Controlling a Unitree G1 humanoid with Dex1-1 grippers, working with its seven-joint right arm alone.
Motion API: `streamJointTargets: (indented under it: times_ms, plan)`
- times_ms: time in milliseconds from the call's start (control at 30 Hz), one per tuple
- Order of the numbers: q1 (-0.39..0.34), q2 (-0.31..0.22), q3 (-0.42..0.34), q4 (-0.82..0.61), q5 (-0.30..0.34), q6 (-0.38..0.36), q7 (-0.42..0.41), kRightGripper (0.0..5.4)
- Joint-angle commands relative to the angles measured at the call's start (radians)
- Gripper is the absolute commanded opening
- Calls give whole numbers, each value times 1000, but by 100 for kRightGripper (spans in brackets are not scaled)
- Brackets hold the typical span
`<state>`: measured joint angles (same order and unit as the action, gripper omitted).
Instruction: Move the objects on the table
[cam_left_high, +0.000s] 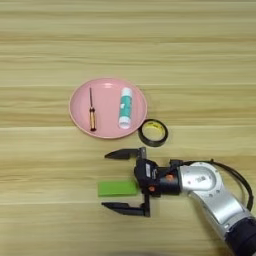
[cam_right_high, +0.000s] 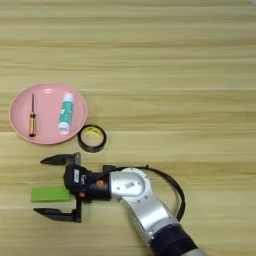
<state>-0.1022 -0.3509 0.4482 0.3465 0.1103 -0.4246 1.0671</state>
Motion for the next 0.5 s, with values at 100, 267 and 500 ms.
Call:
streamJointTargets:
  times_ms: [100,267,500]
  plan:
    - [26,-38,8,35,-49,31,1,538]
    - [23,-34,3,37,-46,24,-6,538]
    - [23,-30,-2,34,-44,21,-10,538]
